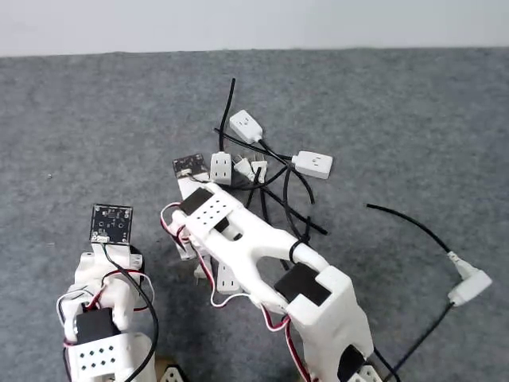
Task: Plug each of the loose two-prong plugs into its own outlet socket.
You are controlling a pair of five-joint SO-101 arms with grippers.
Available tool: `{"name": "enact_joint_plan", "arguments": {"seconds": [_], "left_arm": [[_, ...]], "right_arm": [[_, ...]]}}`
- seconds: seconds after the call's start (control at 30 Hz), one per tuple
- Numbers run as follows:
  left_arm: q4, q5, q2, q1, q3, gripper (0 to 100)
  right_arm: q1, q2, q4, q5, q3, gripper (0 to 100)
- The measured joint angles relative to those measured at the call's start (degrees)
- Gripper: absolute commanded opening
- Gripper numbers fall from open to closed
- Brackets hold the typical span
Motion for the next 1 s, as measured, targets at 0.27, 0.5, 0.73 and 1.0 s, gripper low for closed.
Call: {"name": "enact_joint_plan", "arguments": {"seconds": [0.27,0.5,0.73,1.0], "left_arm": [[0.0,0.0,0.0,0.0,0.0,10],[0.0,0.0,0.0,0.0,0.0,10],[0.0,0.0,0.0,0.0,0.0,10],[0.0,0.0,0.0,0.0,0.0,10]], "right_arm": [[-0.6,-3.6,-2.6,7.9,3.8,0.8],[-1.6,-11.8,-11.3,24.3,14.0,0.9],[0.1,-12.5,-13.5,37.0,15.5,13.5],[0.3,-12.5,-13.3,37.7,15.5,13.4]]}}
